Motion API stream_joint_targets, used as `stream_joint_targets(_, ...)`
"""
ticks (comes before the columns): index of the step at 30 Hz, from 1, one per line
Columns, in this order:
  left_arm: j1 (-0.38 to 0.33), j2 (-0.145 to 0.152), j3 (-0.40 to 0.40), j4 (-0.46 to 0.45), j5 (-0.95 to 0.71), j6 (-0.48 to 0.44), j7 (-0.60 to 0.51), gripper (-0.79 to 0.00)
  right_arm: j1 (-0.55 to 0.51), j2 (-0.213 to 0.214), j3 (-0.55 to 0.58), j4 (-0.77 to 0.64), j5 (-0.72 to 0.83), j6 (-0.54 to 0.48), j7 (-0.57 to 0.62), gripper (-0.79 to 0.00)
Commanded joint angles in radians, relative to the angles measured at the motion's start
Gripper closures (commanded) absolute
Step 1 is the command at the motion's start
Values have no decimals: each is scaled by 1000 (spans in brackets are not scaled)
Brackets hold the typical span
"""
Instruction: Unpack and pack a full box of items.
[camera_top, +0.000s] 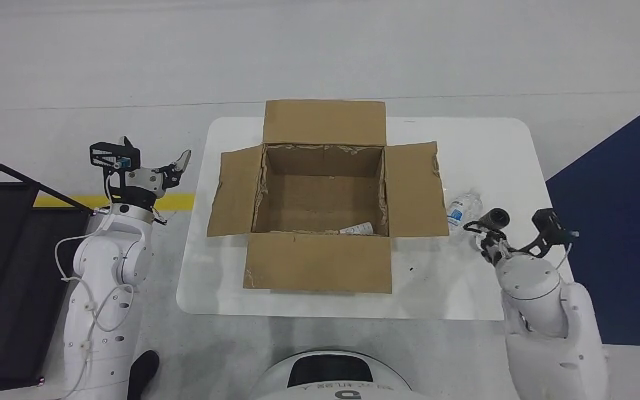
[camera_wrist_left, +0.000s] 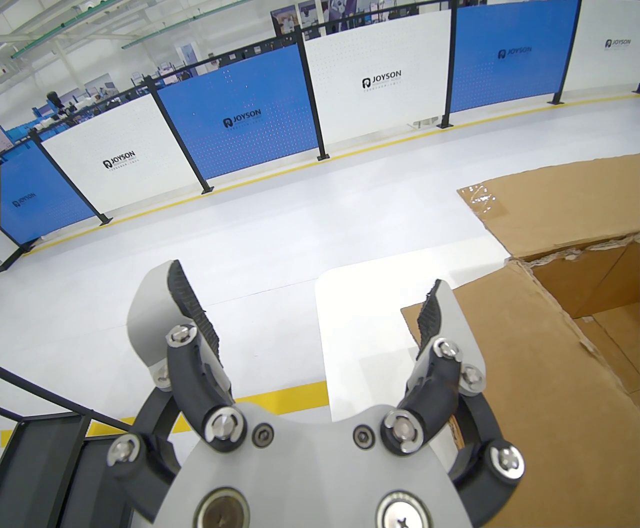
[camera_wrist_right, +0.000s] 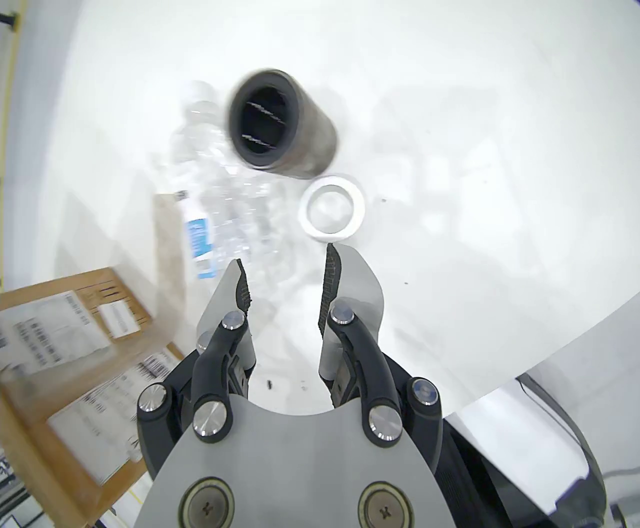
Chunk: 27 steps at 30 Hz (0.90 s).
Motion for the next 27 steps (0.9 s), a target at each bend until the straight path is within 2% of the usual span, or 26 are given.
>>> stream_joint_targets(1,0,0,0,0,0,0,0,-785,-65,-7,-3,-83,62,-142,-129,-332)
stream_joint_targets(4,0,0,0,0,0,0,0,-785,-145,-10,-25,-159,75,-354,-251,-354)
stream_joint_targets(7,0,0,0,0,0,0,0,-785,-173,-2,-55,-171,17,-598,-297,-406)
stream_joint_targets(11,0,0,0,0,0,0,0,-785,-101,15,-111,-171,-84,-865,-227,-385)
stream_joint_targets(14,0,0,0,0,0,0,0,-785,13,26,-181,-171,-133,-983,-94,-363)
stream_joint_targets(16,0,0,0,0,0,0,0,-785,107,30,-245,-171,-148,-1019,22,-363)
stream_joint_targets(19,0,0,0,0,0,0,0,-785,271,31,-352,-126,-144,-1016,195,-357)
stream_joint_targets(25,0,0,0,0,0,0,0,-785,662,6,-589,156,-82,-933,435,-354)
stream_joint_targets(27,0,0,0,0,0,0,0,-785,777,-6,-669,269,-80,-917,522,-376)
